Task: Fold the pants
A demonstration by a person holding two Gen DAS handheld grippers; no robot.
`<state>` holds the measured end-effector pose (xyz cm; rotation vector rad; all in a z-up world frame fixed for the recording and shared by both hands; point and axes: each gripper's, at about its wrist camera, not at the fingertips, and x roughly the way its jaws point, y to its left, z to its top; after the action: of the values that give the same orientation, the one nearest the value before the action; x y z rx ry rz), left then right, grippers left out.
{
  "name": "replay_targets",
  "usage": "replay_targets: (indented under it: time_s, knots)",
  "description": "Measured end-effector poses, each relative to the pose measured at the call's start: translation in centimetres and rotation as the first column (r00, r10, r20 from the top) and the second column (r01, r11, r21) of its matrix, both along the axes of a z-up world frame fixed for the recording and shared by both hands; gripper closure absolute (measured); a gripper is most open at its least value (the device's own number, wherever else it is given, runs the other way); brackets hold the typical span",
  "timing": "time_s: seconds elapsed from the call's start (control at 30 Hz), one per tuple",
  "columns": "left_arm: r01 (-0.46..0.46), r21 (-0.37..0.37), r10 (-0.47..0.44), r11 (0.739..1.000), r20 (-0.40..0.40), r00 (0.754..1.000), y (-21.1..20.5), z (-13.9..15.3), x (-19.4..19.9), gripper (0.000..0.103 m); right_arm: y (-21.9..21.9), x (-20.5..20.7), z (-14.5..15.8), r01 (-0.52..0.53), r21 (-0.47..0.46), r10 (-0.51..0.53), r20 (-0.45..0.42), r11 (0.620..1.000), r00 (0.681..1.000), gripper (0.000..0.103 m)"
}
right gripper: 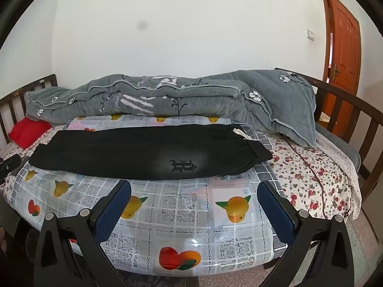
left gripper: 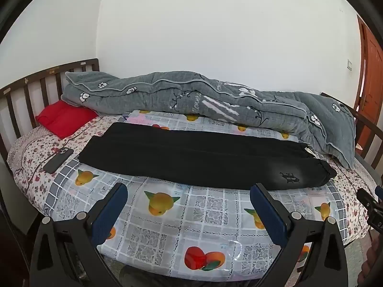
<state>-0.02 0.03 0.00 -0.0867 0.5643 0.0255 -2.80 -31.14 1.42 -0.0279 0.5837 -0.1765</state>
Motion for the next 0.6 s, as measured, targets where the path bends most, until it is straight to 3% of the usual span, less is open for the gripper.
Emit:
replay_targets:
  time_s: [0.6]
  knots:
    - [0.002,0.003,-0.002,1.000,0.000,1.000,-0.08,0.00,0.01,0.000,0.57,-0.53,0.24,-0.007,-0.017,0.007,0.014,1.000,1.000,0.000]
